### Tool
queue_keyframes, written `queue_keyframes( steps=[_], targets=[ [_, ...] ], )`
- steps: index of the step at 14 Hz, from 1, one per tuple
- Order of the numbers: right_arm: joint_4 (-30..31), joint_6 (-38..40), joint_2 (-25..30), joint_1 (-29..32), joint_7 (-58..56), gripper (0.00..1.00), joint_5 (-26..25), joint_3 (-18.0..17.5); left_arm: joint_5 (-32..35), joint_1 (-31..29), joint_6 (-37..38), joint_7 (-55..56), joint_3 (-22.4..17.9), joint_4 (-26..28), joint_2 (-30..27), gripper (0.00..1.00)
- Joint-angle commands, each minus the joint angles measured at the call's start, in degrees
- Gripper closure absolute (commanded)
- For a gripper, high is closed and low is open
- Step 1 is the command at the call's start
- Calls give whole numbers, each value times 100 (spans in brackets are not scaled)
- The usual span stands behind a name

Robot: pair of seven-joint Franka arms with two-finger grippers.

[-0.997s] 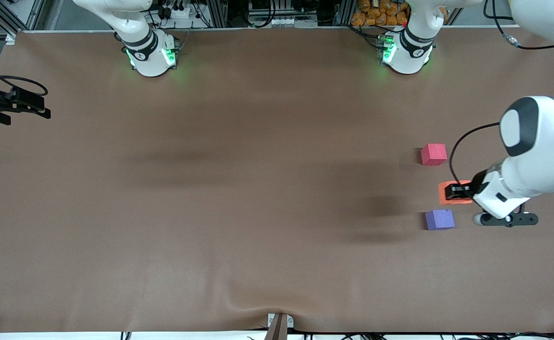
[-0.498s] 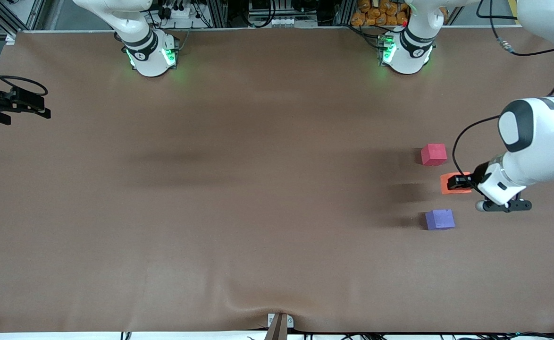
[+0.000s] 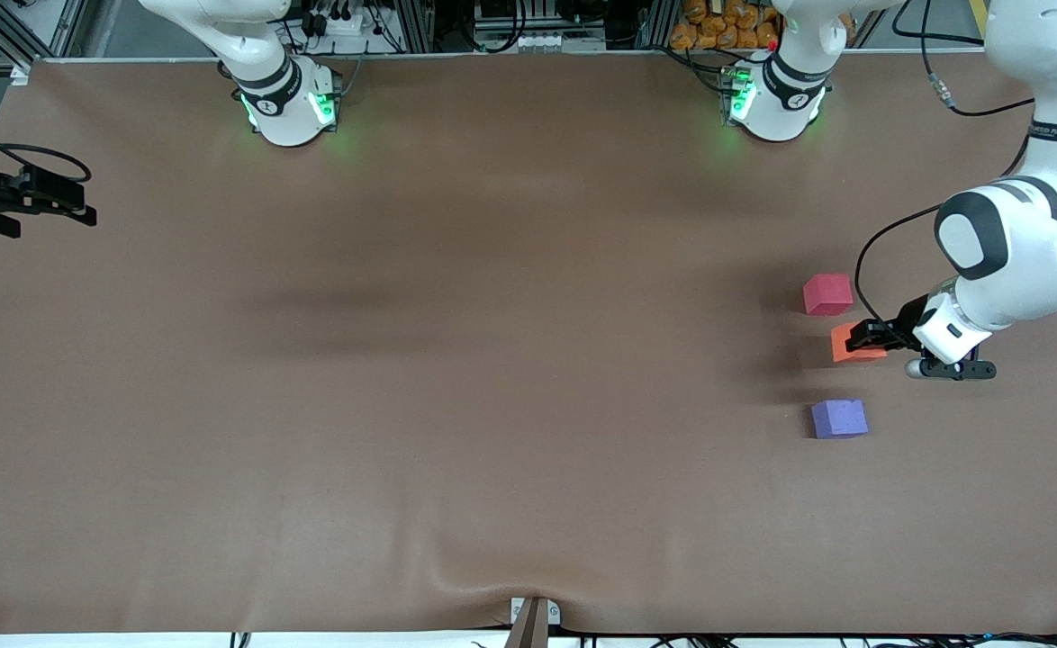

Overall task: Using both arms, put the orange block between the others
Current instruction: 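Carry the orange cube with the left gripper between pink and purple cubes, then lower the orange cube and open the left gripper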

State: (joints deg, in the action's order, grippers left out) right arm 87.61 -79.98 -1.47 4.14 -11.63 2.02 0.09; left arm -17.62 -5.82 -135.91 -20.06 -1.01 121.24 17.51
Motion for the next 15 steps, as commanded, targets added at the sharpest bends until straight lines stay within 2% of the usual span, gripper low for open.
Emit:
queue_keyframes(
  steps=[1, 4, 15],
  targets=[
    [134, 9, 165, 61, 82, 0, 79, -27, -346, -68, -251, -453, 83, 75, 86, 100],
    [143, 9, 165, 61, 82, 0, 79, -27, -532, -60, -427, -657, 83, 66, 226, 100],
    [134, 0, 165, 61, 82, 0, 79, -27, -514, 160, -805, -648, 83, -48, 596, 100]
  ],
)
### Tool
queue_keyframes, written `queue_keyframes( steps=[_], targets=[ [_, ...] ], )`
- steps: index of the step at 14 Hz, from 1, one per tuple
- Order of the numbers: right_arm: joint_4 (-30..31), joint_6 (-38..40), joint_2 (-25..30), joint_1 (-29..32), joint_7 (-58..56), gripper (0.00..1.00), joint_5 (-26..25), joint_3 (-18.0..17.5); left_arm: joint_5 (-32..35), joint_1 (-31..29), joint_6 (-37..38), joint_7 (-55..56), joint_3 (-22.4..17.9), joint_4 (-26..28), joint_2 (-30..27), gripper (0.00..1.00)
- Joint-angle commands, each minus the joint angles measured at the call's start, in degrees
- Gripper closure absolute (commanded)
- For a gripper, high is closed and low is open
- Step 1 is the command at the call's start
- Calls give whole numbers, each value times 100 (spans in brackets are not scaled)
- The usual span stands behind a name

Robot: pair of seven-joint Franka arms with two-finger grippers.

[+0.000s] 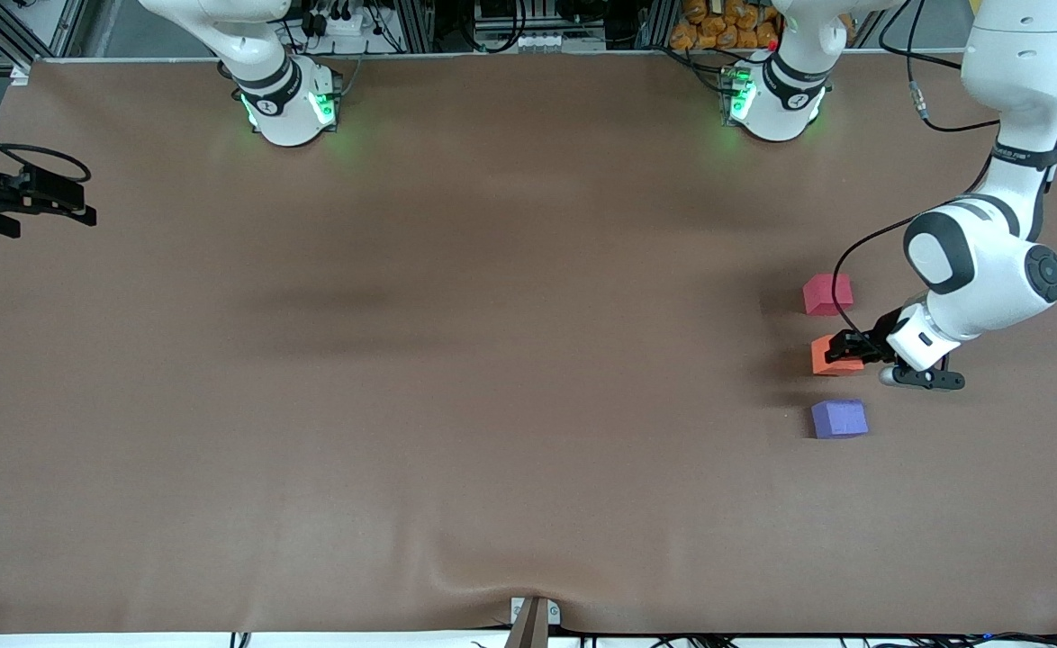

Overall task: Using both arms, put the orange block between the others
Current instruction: 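Lower the orange cube and open the left gripper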

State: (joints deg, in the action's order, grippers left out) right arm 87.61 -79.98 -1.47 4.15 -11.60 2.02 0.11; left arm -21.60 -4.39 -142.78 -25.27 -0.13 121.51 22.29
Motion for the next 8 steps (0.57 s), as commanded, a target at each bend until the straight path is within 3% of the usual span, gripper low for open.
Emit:
queue_keyframes(
  steps=[1, 7, 8],
  targets=[
    [134, 0, 164, 59, 79, 0, 79, -28, -99, 8, -135, -127, -4, -75, 152, 100],
    [142, 0, 164, 59, 79, 0, 79, -28, -63, 17, -136, -118, -13, -101, 214, 100],
    [142, 0, 164, 59, 79, 0, 79, -28, -63, 17, -136, -109, -13, -153, 249, 72]
  ],
)
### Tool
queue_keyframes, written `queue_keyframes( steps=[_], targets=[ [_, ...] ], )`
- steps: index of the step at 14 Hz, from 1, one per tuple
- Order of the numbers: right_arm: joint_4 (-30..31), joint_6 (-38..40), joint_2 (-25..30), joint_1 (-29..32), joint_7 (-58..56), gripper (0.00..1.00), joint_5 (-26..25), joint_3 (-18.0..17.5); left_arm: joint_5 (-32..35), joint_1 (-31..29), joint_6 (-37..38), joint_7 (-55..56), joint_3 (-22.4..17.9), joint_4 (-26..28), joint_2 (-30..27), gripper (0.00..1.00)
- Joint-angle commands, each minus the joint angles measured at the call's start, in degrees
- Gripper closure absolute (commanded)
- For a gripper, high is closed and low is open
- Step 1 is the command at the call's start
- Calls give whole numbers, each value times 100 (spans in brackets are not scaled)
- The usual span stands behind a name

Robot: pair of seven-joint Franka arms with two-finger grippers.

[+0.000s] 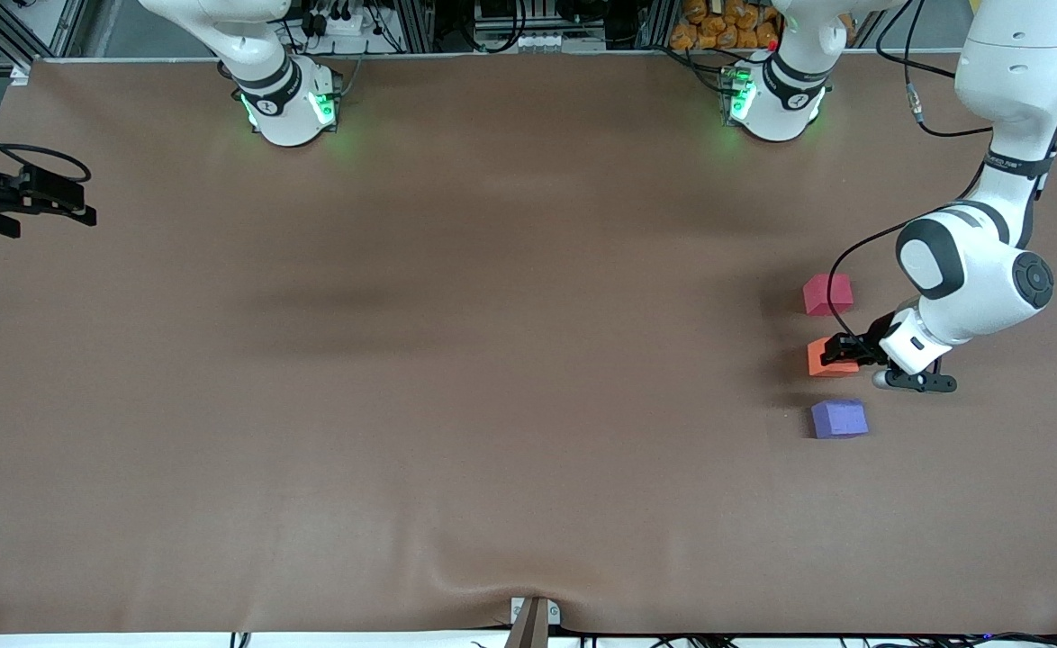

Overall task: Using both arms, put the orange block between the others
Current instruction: 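Lower the orange cube and open the left gripper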

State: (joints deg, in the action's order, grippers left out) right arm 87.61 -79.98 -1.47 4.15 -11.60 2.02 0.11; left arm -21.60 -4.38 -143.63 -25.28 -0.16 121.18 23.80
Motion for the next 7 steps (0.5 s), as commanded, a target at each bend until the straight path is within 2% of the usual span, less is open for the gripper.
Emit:
queue_keyframes(
  steps=[1, 4, 7],
  targets=[
    [134, 0, 164, 59, 79, 0, 79, -28, -55, 16, -51, -100, -10, -139, 116, 1],
    [142, 9, 164, 59, 79, 0, 79, -28, -46, 34, 45, 31, -10, -410, 55, 0],
    [142, 9, 164, 59, 79, 0, 79, -28, 155, 148, 1184, 670, -45, -1313, -24, 0]
  ],
)
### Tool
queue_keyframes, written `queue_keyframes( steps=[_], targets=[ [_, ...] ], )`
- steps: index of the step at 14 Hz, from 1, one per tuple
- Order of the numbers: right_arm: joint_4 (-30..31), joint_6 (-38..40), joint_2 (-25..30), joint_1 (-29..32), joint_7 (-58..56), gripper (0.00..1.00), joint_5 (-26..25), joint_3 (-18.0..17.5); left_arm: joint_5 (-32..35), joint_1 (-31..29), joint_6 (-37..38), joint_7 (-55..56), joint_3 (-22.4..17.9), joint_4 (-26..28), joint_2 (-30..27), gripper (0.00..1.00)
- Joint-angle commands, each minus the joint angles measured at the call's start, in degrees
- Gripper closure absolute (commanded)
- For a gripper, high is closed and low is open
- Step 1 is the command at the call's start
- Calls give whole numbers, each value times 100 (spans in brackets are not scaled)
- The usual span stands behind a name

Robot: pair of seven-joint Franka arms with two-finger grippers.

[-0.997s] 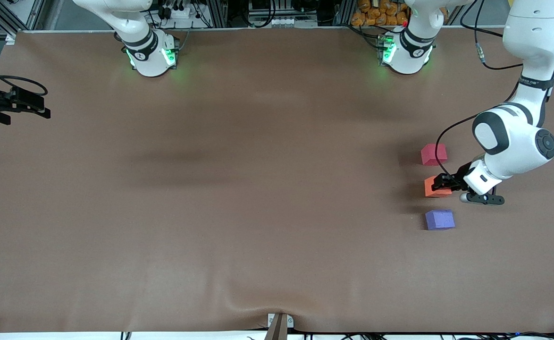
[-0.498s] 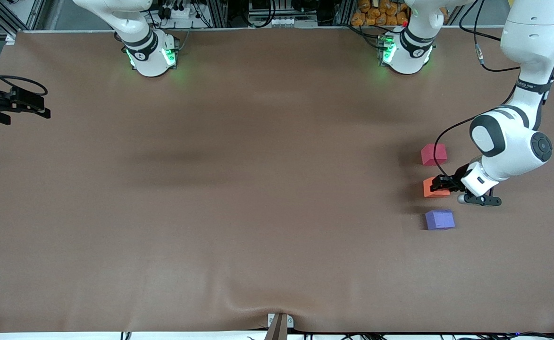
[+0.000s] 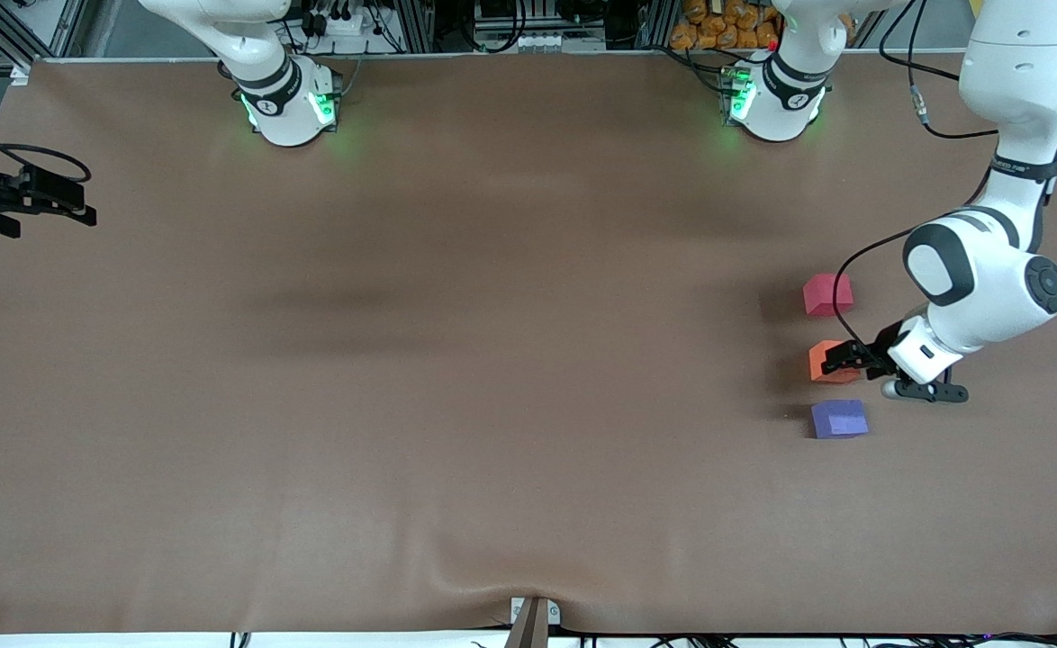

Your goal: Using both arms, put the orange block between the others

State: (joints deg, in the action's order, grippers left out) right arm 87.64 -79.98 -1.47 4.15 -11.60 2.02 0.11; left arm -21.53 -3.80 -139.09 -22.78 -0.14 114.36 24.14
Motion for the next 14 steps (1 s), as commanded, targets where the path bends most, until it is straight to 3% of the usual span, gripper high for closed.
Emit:
queue_keyframes(
  steps=[1, 3, 5, 9, 14],
  targets=[
    [140, 9, 165, 59, 79, 0, 79, -28, 515, 99, 1170, 815, -39, -965, -155, 0],
    [140, 9, 165, 59, 79, 0, 79, -28, 1516, 221, 1874, 1668, 5, -1537, -444, 0],
    [140, 0, 165, 59, 70, 0, 79, -28, 2037, 292, 2455, 1882, 49, -1960, -734, 0],
    [140, -9, 165, 59, 53, 0, 79, -28, 2118, 222, 3221, 1839, -3, -2523, -1349, 0],
    [140, 0, 165, 59, 44, 0, 79, -19, 2118, 161, 4160, 1856, 32, -2814, -1886, 0]
  ],
)
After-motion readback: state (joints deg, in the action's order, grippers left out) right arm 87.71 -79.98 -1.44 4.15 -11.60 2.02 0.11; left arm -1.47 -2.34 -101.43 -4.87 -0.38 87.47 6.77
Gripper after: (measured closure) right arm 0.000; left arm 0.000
